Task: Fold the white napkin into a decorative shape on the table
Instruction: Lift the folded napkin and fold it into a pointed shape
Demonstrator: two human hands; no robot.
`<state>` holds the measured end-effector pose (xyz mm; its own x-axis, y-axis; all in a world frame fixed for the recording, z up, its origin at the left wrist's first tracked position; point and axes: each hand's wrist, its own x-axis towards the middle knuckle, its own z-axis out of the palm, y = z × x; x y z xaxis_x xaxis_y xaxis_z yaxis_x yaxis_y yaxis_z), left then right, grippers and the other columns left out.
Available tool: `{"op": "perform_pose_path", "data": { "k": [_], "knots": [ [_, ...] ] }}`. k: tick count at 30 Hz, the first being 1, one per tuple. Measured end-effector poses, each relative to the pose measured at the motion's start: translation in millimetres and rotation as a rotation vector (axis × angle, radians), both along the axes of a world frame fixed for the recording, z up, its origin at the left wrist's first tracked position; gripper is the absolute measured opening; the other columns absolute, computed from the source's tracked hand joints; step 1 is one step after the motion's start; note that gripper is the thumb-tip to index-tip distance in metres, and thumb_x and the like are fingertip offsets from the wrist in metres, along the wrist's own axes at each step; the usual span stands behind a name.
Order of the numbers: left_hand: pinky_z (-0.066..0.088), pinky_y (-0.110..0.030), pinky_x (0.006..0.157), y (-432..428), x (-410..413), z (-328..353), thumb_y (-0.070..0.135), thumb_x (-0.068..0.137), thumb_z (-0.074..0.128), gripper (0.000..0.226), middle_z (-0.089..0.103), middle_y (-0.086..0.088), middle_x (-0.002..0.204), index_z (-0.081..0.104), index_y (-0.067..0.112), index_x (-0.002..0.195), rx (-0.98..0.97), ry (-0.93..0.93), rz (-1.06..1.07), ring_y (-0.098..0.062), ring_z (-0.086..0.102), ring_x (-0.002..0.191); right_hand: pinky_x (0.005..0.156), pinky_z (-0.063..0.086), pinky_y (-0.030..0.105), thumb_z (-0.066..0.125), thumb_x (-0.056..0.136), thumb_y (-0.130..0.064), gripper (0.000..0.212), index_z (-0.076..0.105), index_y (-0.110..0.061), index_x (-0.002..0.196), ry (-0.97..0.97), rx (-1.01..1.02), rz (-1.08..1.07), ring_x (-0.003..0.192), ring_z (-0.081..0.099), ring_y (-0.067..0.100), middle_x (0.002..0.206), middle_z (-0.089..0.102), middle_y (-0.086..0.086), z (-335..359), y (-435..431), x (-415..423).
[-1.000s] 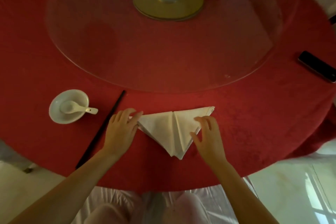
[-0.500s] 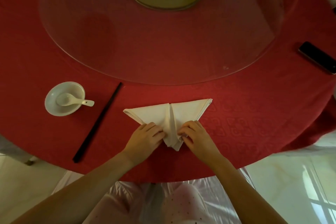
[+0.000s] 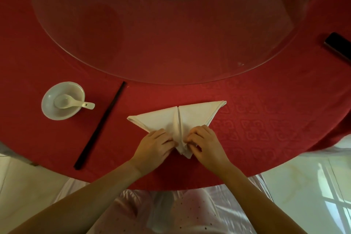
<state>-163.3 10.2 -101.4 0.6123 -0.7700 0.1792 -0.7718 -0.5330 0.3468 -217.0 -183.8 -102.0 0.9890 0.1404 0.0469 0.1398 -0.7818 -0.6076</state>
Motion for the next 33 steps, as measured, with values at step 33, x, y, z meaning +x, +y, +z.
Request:
{"op": "perform_pose_path", "data": {
  "k": [33],
  "knots": [
    [0.055, -0.029, 0.078, -29, -26, -5, 0.019, 0.084, 0.055, 0.027, 0.070, -0.007, 0.102, 0.067, 0.006, 0.105, -0.010, 0.171, 0.057, -0.020, 0.064, 0.089, 0.119, 0.001, 0.043, 0.014, 0.096, -0.042, 0.056, 0.011, -0.020, 0.146, 0.153, -0.516, 0.358, 0.144, 0.007, 0.016, 0.157, 0.013, -0.001, -6, -3, 72]
  ]
}}
